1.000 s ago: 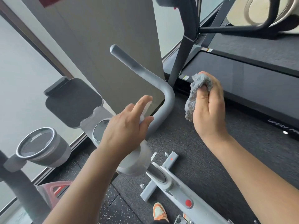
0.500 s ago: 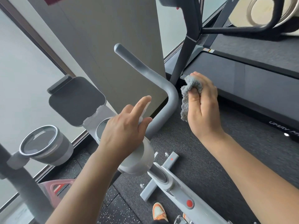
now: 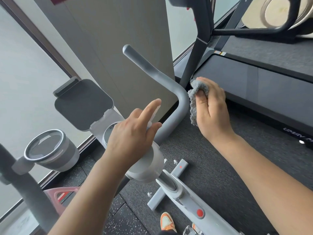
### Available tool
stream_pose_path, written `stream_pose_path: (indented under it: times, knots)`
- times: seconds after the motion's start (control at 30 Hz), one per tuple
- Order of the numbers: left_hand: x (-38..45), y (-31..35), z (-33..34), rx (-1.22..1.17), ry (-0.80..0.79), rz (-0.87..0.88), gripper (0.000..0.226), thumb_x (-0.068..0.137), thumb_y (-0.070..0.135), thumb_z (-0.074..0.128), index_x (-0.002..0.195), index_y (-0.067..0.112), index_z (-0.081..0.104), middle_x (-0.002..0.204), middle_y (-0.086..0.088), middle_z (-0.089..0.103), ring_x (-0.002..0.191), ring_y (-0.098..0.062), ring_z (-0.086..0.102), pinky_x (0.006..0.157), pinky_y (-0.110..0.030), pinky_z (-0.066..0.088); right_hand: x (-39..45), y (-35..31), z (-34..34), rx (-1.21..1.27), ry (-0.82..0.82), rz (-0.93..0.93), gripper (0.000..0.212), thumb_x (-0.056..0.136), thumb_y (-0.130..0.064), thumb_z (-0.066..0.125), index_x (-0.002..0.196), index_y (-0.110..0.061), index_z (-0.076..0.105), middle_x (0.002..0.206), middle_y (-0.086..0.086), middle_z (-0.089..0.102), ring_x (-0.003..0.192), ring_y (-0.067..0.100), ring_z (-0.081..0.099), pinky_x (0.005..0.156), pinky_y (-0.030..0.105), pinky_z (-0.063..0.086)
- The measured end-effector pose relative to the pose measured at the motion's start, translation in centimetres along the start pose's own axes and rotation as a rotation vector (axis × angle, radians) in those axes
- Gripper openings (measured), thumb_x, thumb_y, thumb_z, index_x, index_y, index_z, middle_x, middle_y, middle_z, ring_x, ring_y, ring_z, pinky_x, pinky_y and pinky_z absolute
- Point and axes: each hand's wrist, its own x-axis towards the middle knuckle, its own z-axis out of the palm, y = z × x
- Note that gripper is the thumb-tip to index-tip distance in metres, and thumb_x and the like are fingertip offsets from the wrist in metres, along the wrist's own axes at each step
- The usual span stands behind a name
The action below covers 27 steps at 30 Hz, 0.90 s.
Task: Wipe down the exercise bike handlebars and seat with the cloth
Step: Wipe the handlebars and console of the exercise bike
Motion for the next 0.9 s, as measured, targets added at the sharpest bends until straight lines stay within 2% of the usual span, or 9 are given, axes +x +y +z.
stream_pose_path:
  times: [0.13,0.23,0.33,0.43,0.5,0.57,0.67,0.77,0.9]
  knots:
    - [-0.2,-0.2,-0.3,-0.049,0.022,-0.04,0.053,0.094,0.051,0.046,0.144,0.043,0.029,0.102,0.004,0.057,0.071,-0.029,0.056,0.06,-0.039,0.048,0.6,0.5,2.0,0.006,-0.302,-0.139,0.021,0.102,-0.019,0.04,0.1,-0.015,0.061,0.105,0.002,0.062,0.104,0.022,0.053,0.099,0.04,0.038]
    - [-0.4,-0.6,-0.4,-0.059,0.04,-0.046,0.052,0.095,0.054,0.045,0.144,0.045,0.028,0.107,0.004,0.058,0.075,-0.03,0.059,0.061,-0.039,0.049,-2.2,0.3,4.2,-0.193,-0.462,-0.227,0.043,0.102,-0.036,0.032,0.115,-0.013,0.065,0.125,0.006,0.062,0.124,0.034,0.048,0.112,0.05,0.025]
    - [-0.6,-1.0,-0.5,-0.079,0.081,-0.038,0.053,0.094,0.054,0.044,0.144,0.043,0.029,0.111,0.003,0.059,0.077,-0.028,0.061,0.061,-0.039,0.05,-5.7,-1.6,4.2,-0.153,-0.565,-0.324,0.044,0.101,-0.041,0.029,0.124,-0.018,0.059,0.134,0.002,0.057,0.132,0.031,0.044,0.115,0.051,0.02]
    - [-0.8,-1.5,-0.5,-0.108,0.126,-0.053,0.052,0.095,0.05,0.046,0.144,0.039,0.031,0.111,0.002,0.06,0.083,-0.027,0.06,0.064,-0.035,0.047,-6.7,-2.1,3.8,-0.149,-0.578,-0.489,0.04,0.1,-0.037,0.038,0.125,-0.017,0.061,0.134,0.002,0.058,0.13,0.029,0.048,0.114,0.05,0.026]
    - [-0.8,-1.7,-0.9,-0.107,0.146,-0.07,0.052,0.095,0.049,0.048,0.144,0.038,0.033,0.111,0.001,0.06,0.086,-0.029,0.059,0.065,-0.034,0.042,-4.6,-0.7,3.8,-0.164,-0.584,-0.515,0.035,0.098,-0.032,0.043,0.12,-0.015,0.064,0.127,0.004,0.061,0.122,0.03,0.051,0.11,0.049,0.03]
    - [-0.7,-1.7,-1.3,-0.081,0.155,-0.075,0.054,0.094,0.049,0.047,0.144,0.035,0.034,0.108,0.0,0.06,0.081,-0.029,0.057,0.064,-0.032,0.037,-1.6,1.2,4.2,-0.247,-0.535,-0.422,0.028,0.097,-0.026,0.046,0.112,-0.014,0.066,0.116,0.004,0.065,0.112,0.032,0.054,0.102,0.049,0.034]
    - [-0.8,-1.4,-1.8,-0.069,0.168,-0.072,0.053,0.094,0.047,0.049,0.144,0.035,0.035,0.104,0.0,0.059,0.076,-0.025,0.053,0.062,-0.031,0.037,0.4,2.5,4.9,-0.352,-0.439,-0.213,0.035,0.098,-0.03,0.042,0.115,-0.011,0.066,0.122,0.008,0.064,0.122,0.037,0.05,0.103,0.059,0.033]
    - [-1.0,-1.3,-1.9,-0.083,0.198,-0.076,0.052,0.095,0.046,0.052,0.143,0.035,0.035,0.108,0.001,0.06,0.08,-0.021,0.052,0.062,-0.03,0.039,-2.9,0.4,5.2,-0.262,-0.435,-0.371,0.031,0.096,-0.025,0.048,0.117,-0.012,0.066,0.125,0.006,0.063,0.124,0.038,0.049,0.107,0.06,0.029]
    - [-1.2,-0.8,-1.7,-0.106,0.202,-0.092,0.053,0.093,0.047,0.05,0.143,0.035,0.036,0.109,0.001,0.06,0.082,-0.02,0.054,0.066,-0.029,0.037,-6.4,-1.3,4.2,-0.127,-0.606,-0.504,0.038,0.102,-0.032,0.037,0.129,-0.017,0.059,0.139,0.004,0.055,0.136,0.032,0.04,0.117,0.053,0.019]
